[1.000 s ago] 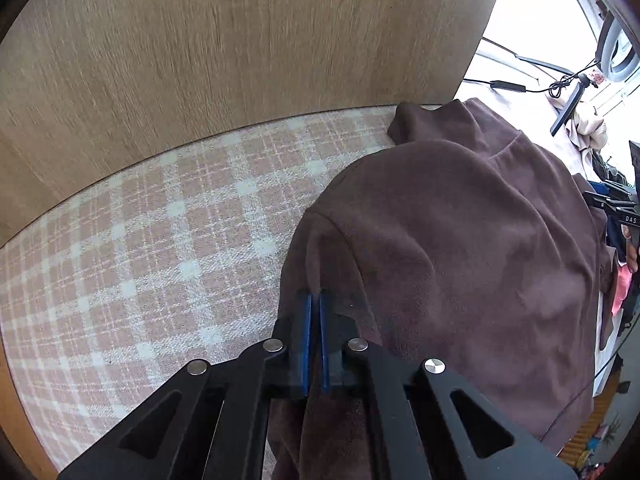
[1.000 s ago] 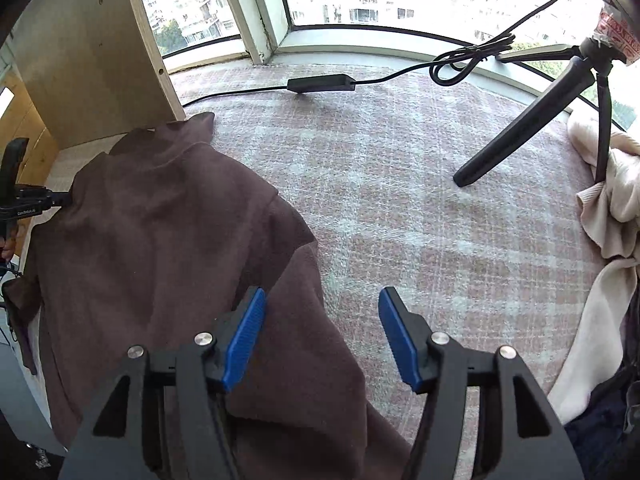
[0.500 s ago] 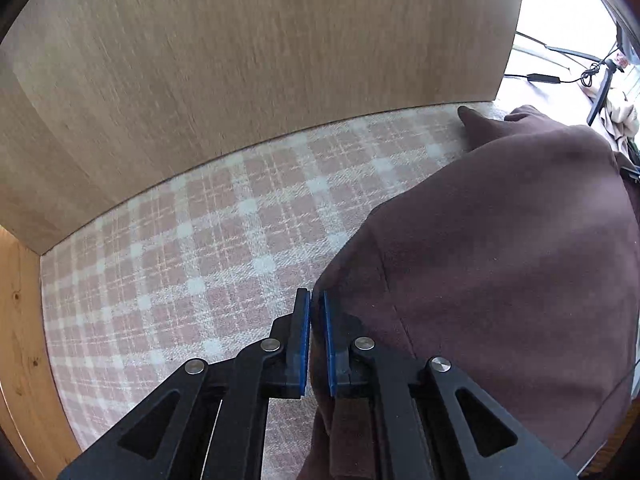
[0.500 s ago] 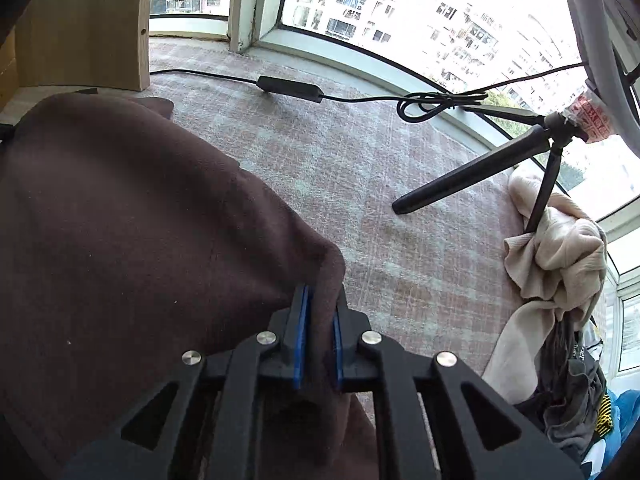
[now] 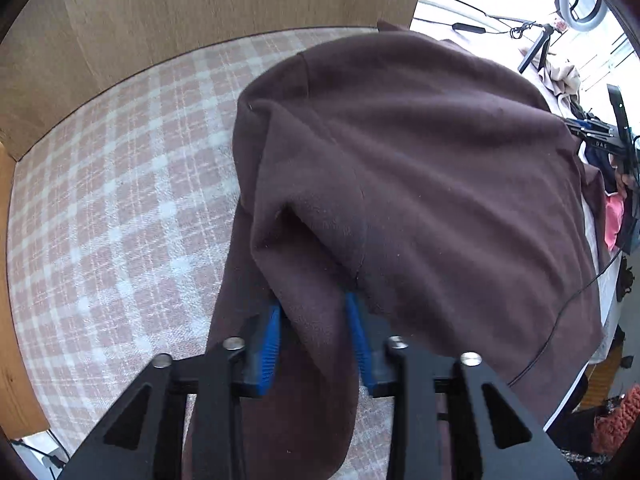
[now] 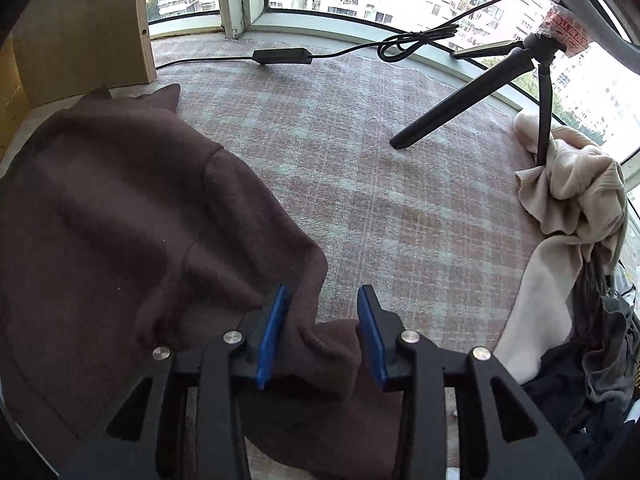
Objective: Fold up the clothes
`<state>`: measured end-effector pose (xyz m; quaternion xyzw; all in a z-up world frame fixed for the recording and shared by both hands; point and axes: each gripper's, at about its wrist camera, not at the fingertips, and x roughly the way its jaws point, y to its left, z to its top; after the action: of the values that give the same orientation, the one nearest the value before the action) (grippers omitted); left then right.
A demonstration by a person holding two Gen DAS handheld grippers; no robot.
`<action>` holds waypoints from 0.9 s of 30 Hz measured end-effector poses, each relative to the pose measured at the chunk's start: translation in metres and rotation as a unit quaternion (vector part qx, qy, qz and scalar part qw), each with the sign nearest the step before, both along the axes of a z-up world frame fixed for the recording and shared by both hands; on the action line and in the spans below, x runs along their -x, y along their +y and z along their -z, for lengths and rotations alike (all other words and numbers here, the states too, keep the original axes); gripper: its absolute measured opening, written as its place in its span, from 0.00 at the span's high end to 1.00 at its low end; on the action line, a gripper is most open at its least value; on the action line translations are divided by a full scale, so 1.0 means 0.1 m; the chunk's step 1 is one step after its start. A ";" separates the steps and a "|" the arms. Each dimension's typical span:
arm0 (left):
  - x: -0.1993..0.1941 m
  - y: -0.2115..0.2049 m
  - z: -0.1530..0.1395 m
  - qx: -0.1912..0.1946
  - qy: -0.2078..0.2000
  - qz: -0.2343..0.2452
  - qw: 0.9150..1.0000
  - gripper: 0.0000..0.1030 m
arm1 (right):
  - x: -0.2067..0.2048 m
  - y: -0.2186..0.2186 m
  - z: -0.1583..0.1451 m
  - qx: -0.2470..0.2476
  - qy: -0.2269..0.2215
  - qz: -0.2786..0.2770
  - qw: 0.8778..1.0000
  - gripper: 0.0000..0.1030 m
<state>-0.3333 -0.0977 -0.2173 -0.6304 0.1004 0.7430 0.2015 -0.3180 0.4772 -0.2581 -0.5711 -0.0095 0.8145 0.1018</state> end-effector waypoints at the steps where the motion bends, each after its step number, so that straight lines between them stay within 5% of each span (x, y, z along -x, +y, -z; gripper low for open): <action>1: 0.02 -0.02 0.00 0.021 0.018 -0.009 1.000 0.97 | 0.02 0.00 0.01 -0.016 0.001 0.000 1.000 0.66; 4: 0.14 -0.25 -0.20 0.086 0.089 -0.066 0.990 0.95 | 0.11 0.06 0.03 -0.051 -0.012 0.015 0.999 0.66; 9: 0.03 -0.51 -0.50 0.063 0.093 -0.092 0.989 0.75 | -0.04 0.05 -0.23 -0.056 0.011 0.020 0.998 0.63; 11: -0.16 -0.52 -0.63 0.053 0.100 -0.092 0.989 0.77 | -0.20 0.03 -0.34 -0.036 0.023 0.021 0.999 0.61; 14: -0.52 -0.49 -0.73 0.020 0.092 -0.078 0.993 0.77 | -0.53 -0.02 -0.38 0.005 0.022 0.015 1.000 0.49; 19: -1.37 -0.27 -0.76 -0.059 0.035 -0.047 0.997 0.77 | -1.07 -0.11 -0.44 0.074 0.020 0.006 0.997 0.49; 27: -2.69 0.06 -0.41 -0.078 -0.037 -0.086 0.993 0.74 | -2.07 -0.71 -0.28 0.172 -0.012 -0.060 0.983 0.49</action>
<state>-0.0647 -0.0916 -0.1767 -0.6458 -0.0201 0.7395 0.1888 -0.1113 0.4063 -0.2305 -0.5880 0.0957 0.8018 -0.0472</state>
